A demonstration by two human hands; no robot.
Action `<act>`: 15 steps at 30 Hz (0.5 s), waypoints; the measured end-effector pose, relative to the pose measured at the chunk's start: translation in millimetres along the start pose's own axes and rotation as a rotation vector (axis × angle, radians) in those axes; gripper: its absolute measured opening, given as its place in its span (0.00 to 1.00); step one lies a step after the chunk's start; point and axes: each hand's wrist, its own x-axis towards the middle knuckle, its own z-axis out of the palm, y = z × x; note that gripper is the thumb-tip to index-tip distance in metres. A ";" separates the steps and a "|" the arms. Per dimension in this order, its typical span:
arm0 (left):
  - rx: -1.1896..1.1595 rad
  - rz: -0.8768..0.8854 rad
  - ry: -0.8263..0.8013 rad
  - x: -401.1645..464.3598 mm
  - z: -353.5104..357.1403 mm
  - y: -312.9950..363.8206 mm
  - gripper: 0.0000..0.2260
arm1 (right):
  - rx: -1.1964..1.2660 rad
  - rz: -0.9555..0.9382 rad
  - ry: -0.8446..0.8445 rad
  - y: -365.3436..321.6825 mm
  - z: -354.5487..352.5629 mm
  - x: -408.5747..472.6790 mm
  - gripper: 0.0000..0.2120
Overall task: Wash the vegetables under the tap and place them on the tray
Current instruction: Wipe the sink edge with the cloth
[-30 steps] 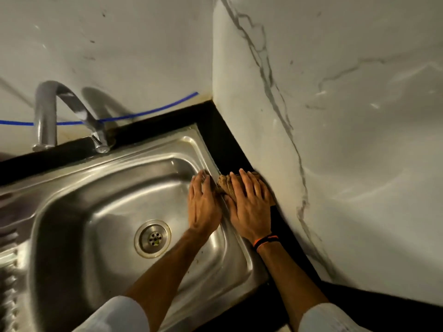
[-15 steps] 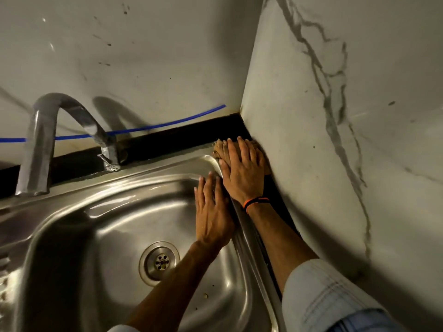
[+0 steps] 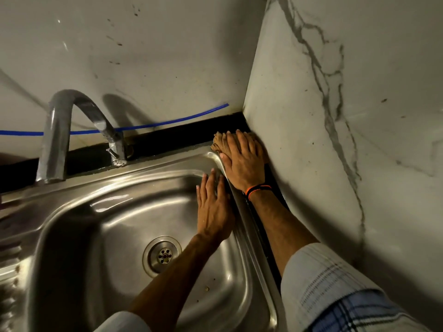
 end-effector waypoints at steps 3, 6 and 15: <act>-0.041 -0.001 0.011 -10.3 -6.1 7.6 0.36 | -0.008 0.000 -0.045 2.3 -9.1 -27.8 0.28; -0.076 -0.012 -0.010 -31.6 -9.8 16.1 0.35 | -0.004 0.000 -0.069 5.8 -21.4 -64.2 0.29; -0.084 0.044 -0.108 -117.1 -0.6 34.7 0.25 | -0.028 0.063 -0.088 17.5 -57.2 -201.7 0.29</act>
